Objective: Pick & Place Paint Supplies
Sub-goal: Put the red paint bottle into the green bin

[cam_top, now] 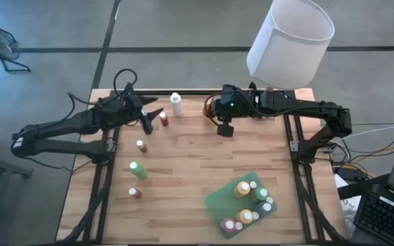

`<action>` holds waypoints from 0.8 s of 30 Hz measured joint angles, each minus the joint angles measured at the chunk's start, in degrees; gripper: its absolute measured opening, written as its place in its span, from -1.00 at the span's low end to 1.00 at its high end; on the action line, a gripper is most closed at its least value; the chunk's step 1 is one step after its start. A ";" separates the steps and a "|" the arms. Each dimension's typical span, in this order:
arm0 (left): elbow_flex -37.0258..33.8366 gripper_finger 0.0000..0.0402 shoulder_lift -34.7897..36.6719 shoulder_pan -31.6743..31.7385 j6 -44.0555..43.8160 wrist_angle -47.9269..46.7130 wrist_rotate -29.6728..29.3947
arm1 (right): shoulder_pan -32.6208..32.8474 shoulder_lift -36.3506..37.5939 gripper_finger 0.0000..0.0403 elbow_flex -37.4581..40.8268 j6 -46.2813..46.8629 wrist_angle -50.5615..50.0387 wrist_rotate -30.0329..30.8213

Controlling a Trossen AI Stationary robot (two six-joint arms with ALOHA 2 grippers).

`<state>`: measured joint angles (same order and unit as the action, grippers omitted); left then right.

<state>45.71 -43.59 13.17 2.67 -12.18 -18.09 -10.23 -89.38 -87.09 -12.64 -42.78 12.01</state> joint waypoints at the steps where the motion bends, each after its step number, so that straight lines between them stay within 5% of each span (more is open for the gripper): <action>1: 0.00 0.14 0.00 0.00 -0.64 -0.48 0.00 | -0.14 0.00 -0.73 0.00 -0.80 0.15 0.00; 11: 3.19 0.14 -1.03 0.00 -10.00 -8.22 0.05 | -0.29 0.00 -0.67 0.00 -7.07 -0.30 0.11; 18: 13.72 0.13 -4.87 -0.44 -13.56 -25.52 0.59 | -0.16 -0.35 -0.54 0.00 -3.17 -1.69 -0.07; 24: 25.06 0.12 -8.73 -7.00 -21.08 -40.16 0.70 | -0.18 -0.34 -0.41 0.00 -1.30 -2.06 -0.03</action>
<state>70.77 -52.32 6.16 -18.41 -52.34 -17.40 -10.41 -89.72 -87.09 -13.94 -44.84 11.98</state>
